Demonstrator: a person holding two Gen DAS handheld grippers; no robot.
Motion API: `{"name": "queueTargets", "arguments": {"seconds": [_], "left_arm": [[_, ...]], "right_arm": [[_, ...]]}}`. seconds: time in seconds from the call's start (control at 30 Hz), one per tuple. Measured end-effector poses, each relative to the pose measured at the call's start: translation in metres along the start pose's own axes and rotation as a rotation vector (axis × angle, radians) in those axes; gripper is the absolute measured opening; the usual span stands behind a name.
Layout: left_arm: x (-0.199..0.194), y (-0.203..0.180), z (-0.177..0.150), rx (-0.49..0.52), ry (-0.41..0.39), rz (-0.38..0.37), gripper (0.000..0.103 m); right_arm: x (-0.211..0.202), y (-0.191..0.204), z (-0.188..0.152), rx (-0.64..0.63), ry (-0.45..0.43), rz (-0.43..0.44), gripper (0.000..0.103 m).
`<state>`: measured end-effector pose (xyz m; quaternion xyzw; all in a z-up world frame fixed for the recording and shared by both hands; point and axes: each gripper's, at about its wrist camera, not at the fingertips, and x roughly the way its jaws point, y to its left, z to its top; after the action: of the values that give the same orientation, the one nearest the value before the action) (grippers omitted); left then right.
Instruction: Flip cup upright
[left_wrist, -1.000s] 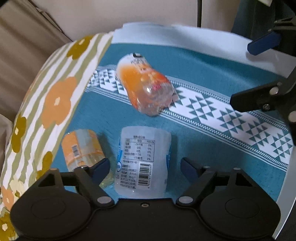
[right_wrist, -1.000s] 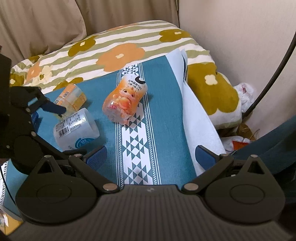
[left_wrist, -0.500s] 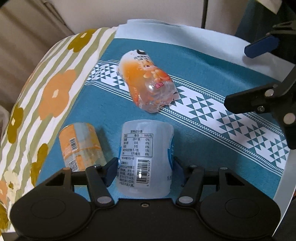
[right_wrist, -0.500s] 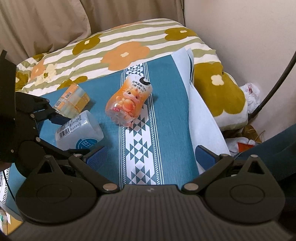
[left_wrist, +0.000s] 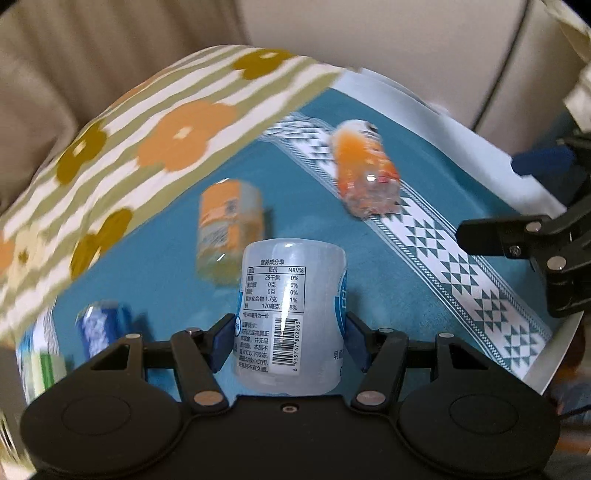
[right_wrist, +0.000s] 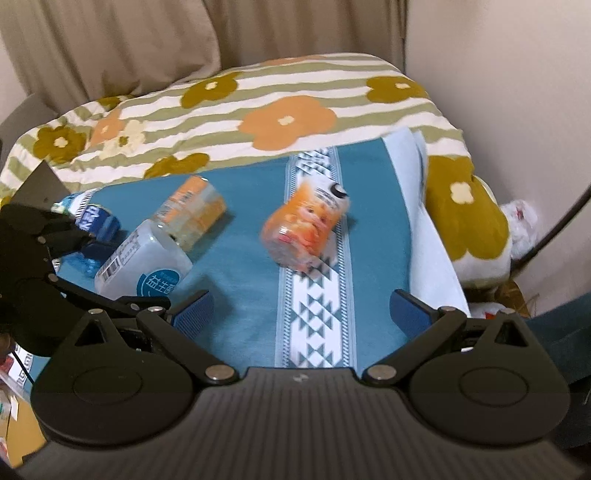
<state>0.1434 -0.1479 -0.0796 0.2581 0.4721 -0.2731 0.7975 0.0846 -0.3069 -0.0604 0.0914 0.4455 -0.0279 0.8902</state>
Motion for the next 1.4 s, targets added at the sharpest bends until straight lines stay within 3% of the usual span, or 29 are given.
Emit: {"name": "queueTargets", "arguments": {"seconds": [0.37, 0.67, 0.8, 1.23, 1.4], "left_arm": [[-0.025, 0.035, -0.060, -0.353, 0.014, 0.060, 0.066], [-0.003, 0.045, -0.079, -0.535, 0.046, 0.049, 0.066], [0.010, 0.044, -0.077, -0.565, 0.065, 0.028, 0.066], [0.021, 0.040, -0.073, -0.511, 0.086, 0.042, 0.067], [0.020, 0.039, -0.071, -0.505, 0.084, 0.044, 0.087]], "right_arm": [[-0.006, 0.039, -0.008, -0.121, 0.012, 0.086, 0.103], [0.009, 0.060, -0.023, -0.163, 0.051, 0.149, 0.103], [0.016, 0.062, -0.024, -0.161, 0.063, 0.155, 0.103], [0.023, 0.054, -0.022, -0.134, 0.077, 0.154, 0.103], [0.023, 0.054, -0.022, -0.132, 0.077, 0.155, 0.103]]}}
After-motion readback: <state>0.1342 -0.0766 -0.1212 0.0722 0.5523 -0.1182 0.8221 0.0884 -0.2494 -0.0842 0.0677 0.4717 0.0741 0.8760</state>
